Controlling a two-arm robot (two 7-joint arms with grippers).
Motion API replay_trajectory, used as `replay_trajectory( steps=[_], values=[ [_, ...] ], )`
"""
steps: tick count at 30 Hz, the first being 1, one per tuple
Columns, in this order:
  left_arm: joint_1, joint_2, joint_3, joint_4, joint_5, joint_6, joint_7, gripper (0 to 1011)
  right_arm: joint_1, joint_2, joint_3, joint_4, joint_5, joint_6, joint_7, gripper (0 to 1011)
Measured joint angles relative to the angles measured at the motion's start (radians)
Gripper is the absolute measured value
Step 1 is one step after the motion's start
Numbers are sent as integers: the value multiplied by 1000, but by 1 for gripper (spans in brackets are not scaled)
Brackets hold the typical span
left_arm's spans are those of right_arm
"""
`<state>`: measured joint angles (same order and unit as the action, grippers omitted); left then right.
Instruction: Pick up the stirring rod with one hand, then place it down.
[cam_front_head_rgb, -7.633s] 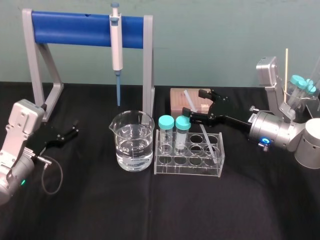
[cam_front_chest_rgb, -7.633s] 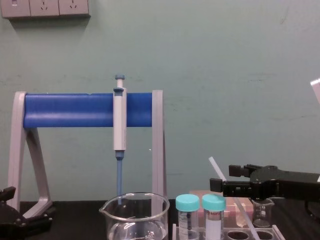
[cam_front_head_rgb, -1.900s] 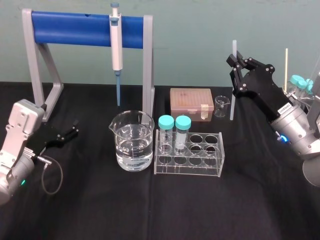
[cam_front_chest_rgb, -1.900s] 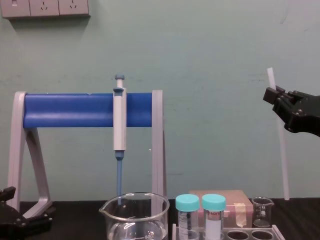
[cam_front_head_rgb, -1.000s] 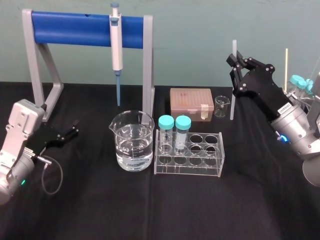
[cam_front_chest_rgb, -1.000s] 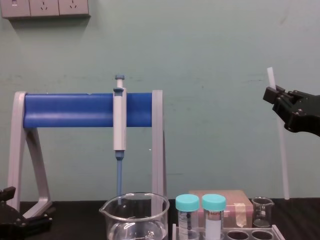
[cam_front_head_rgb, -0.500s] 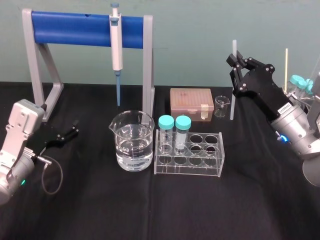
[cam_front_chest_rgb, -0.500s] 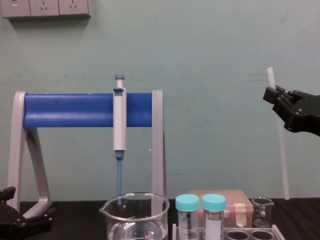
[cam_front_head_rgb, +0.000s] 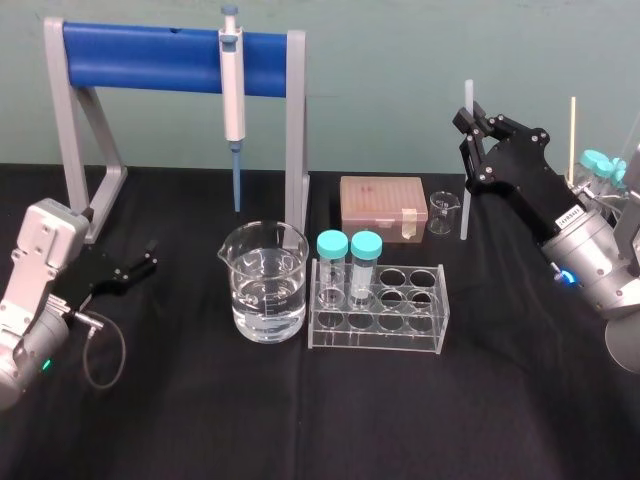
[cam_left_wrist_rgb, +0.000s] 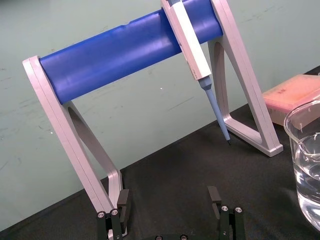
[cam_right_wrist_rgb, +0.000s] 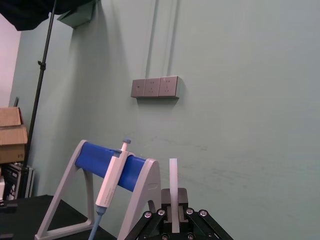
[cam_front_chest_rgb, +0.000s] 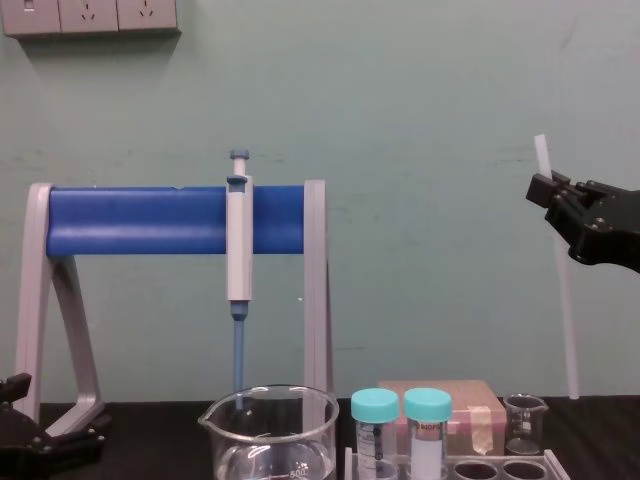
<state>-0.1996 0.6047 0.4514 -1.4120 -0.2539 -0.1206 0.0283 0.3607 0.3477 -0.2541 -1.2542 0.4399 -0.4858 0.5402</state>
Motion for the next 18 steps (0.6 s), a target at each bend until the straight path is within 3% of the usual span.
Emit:
replay_trajectory(
  steps=[18],
  values=[
    [0,0,0,0,0,0,0,1000,0,0,0,0,0,0,0,71]
  ],
)
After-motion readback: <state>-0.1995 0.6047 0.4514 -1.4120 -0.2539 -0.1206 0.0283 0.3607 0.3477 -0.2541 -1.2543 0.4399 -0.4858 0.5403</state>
